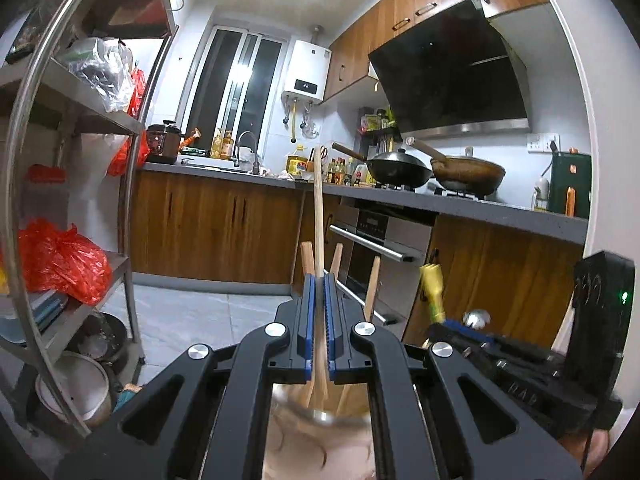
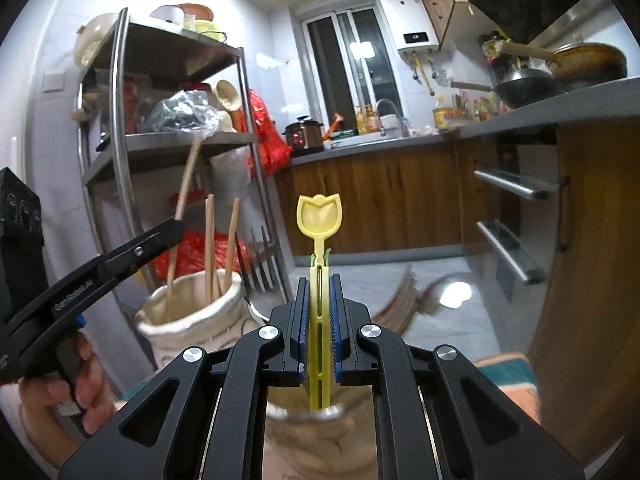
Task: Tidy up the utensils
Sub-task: 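Carry the chopstick with left while right carries the yellow spoon above the holder, then release the chopstick into the large compartment with left while right drops spoon into small one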
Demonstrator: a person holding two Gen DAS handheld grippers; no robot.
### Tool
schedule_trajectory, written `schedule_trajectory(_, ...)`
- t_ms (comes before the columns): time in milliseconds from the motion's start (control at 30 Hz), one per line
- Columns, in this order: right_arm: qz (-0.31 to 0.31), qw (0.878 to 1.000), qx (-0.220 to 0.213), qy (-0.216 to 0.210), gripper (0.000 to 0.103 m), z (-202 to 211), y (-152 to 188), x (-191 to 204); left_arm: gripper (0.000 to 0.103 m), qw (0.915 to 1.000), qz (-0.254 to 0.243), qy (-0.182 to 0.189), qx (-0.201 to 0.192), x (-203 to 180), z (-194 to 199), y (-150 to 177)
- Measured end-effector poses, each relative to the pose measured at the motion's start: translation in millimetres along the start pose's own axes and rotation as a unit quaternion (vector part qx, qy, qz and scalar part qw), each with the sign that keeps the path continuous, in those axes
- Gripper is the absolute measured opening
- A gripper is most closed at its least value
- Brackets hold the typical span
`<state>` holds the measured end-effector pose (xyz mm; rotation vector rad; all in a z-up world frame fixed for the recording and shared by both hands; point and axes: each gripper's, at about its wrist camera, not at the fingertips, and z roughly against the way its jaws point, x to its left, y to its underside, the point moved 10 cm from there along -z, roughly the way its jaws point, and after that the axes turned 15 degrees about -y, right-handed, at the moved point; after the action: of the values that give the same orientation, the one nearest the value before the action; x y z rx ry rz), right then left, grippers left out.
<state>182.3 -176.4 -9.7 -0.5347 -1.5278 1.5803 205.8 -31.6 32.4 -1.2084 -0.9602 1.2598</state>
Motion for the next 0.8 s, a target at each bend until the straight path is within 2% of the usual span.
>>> schedule_trajectory(400,0.002,1.0,0.028,0.008,0.011,8.0,18.2,3.7,0.004,0.9985,-0.014,-0.028,0.046,11.3,8.7,21.5)
schedule_trajectory(733,-0.002,0.999,0.035,0.005,0.011,5.4,23.1,2.8,0.006,0.9983,-0.013,-0.039,0.041,17.8,14.2,21.5)
schedule_trajectory(800,0.001,0.999,0.034,0.005,0.016,5.8,22.9,4.0,0.01,0.9983,-0.012,-0.04,0.04,18.2,15.9,21.1)
